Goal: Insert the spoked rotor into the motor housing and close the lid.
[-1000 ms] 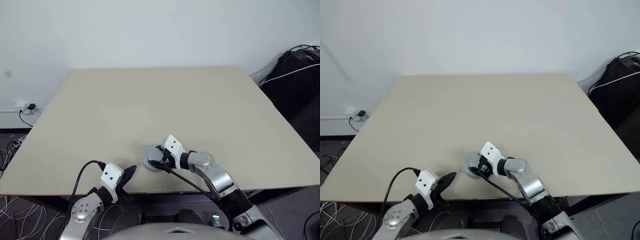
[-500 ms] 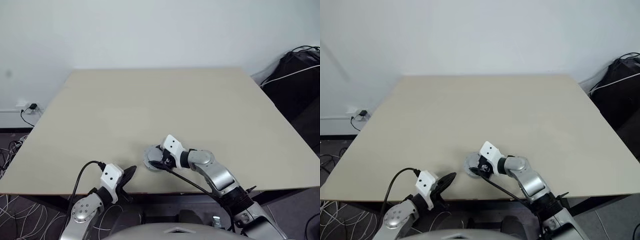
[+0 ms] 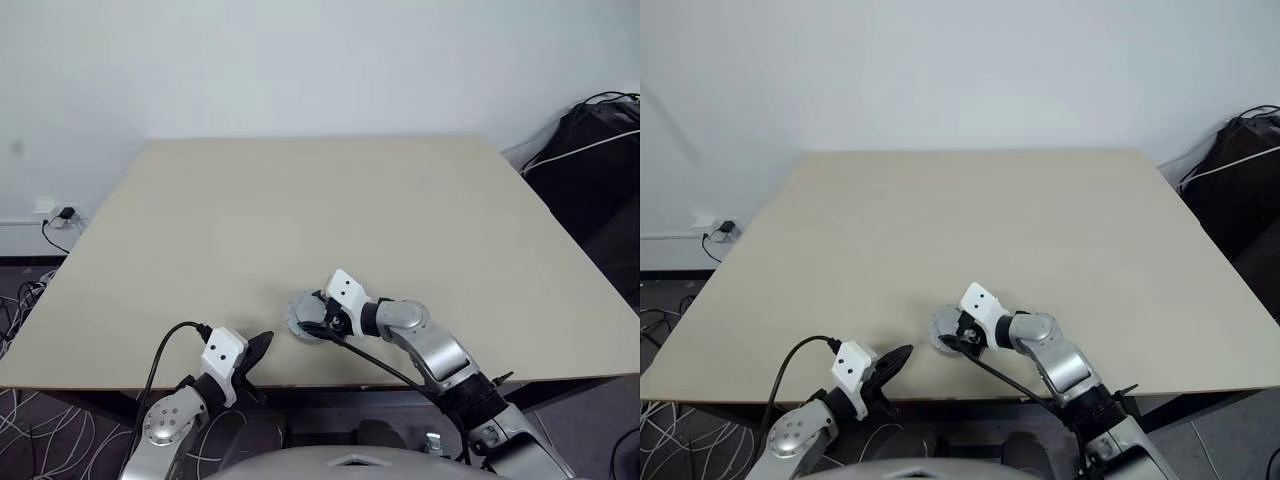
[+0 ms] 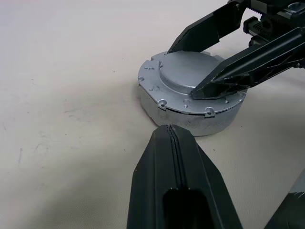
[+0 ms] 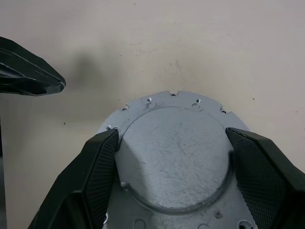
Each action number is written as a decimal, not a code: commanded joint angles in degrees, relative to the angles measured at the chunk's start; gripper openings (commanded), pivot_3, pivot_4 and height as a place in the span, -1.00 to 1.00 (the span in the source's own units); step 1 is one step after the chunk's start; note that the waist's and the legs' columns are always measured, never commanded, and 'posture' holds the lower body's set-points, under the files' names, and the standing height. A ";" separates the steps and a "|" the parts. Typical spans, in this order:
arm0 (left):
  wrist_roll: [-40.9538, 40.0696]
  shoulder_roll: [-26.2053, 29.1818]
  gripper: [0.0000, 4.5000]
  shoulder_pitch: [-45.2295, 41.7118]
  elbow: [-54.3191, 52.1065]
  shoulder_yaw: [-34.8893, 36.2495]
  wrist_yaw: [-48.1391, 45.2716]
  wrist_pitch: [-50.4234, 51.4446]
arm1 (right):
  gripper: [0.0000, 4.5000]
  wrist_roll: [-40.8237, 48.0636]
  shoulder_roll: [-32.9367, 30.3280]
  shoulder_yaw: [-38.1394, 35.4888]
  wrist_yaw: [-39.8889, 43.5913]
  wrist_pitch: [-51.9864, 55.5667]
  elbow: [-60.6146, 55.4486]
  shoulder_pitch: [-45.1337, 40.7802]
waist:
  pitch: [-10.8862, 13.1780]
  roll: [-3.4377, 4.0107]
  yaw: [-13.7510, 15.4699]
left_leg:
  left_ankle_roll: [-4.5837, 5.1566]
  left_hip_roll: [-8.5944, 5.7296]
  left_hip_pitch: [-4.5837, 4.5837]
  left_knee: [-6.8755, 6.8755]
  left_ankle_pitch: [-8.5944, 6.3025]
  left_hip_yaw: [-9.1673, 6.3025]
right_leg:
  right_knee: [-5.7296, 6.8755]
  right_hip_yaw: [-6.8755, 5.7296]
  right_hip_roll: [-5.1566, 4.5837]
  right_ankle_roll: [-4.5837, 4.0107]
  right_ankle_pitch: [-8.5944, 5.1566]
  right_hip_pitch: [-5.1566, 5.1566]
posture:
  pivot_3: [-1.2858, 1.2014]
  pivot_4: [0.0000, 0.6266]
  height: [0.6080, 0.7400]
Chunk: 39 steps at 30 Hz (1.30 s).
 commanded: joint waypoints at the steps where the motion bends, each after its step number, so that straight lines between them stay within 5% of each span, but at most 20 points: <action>1: -0.50 0.00 -1.00 -0.34 -1.07 0.24 -0.29 -1.29 | 0.46 -0.93 -1.40 0.21 0.28 1.89 2.11 1.02 | -0.01 0.00 0.02 | 0.00 0.00 0.00 0.00 0.00 0.00 | -0.01 0.00 0.00 0.00 0.00 0.00 | 0.03 -1.00 1.00; 39: -0.68 -0.35 -1.00 -1.01 -0.97 0.23 -0.14 -0.37 | 0.46 -1.42 -1.44 -0.42 -0.47 1.14 2.37 -0.97 | -0.02 0.03 0.11 | 0.00 -0.01 -0.01 -0.03 0.00 -0.02 | -0.07 -0.01 -0.06 0.00 -0.01 0.01 | 0.03 -1.00 1.00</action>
